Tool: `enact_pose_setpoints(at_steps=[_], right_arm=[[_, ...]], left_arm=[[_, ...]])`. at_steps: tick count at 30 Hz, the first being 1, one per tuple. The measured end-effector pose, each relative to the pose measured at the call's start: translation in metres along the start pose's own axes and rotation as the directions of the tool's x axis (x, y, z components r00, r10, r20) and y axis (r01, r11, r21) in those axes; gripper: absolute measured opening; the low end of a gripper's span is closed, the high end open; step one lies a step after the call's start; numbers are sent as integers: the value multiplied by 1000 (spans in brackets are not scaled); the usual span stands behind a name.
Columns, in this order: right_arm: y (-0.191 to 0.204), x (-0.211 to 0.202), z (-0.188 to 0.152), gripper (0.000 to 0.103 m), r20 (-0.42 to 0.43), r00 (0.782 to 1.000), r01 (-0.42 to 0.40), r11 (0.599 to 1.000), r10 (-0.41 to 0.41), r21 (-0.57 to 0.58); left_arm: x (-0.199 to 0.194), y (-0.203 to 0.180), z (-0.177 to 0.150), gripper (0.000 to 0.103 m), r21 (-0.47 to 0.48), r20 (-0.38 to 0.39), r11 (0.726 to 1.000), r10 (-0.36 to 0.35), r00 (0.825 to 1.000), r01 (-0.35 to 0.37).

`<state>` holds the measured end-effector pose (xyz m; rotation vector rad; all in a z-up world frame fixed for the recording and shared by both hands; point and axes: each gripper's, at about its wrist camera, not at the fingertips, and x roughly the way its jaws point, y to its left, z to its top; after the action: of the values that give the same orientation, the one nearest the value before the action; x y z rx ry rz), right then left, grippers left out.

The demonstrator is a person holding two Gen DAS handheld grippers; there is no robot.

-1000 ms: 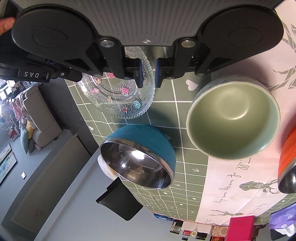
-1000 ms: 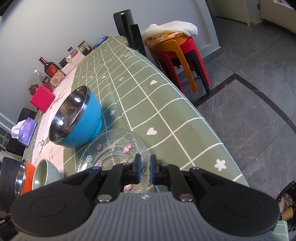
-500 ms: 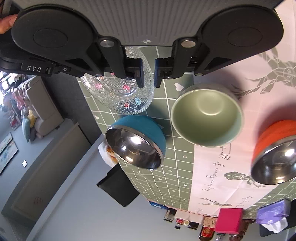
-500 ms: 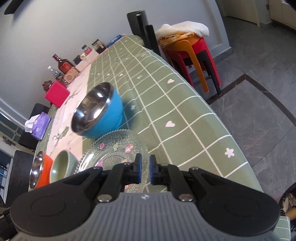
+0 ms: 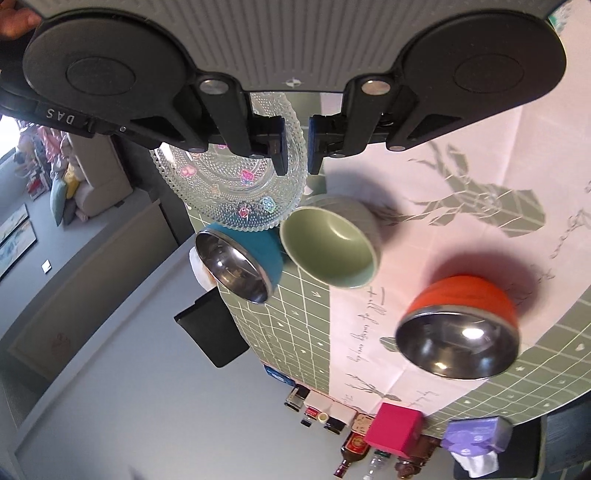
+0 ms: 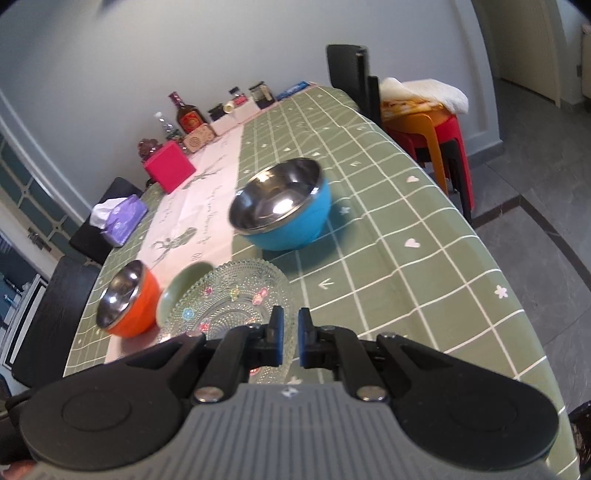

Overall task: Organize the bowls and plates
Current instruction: 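Grasp the glass plate rim with the left gripper and lift it, then carry the clear glass plate with the left gripper onto the plate stack, open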

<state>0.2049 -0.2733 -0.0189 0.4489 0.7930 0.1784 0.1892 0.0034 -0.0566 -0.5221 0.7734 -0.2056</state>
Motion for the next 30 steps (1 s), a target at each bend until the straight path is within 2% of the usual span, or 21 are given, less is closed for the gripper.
enact_pose_setpoints(at_steps=[9, 17, 30], right_arm=[[28, -10, -38, 5, -18, 997, -79, 996, 79, -38], [45, -18, -69, 5, -41, 988, -149, 987, 147, -57], [65, -25, -105, 5, -89, 978, -199, 974, 190, -111]], left_arm=[[-44, 30, -14, 11, 7, 18, 999, 39, 999, -39], [-78, 55, -24, 11, 23, 12, 999, 44, 999, -44], [-103, 92, -43, 11, 46, -57, 998, 36, 998, -33]])
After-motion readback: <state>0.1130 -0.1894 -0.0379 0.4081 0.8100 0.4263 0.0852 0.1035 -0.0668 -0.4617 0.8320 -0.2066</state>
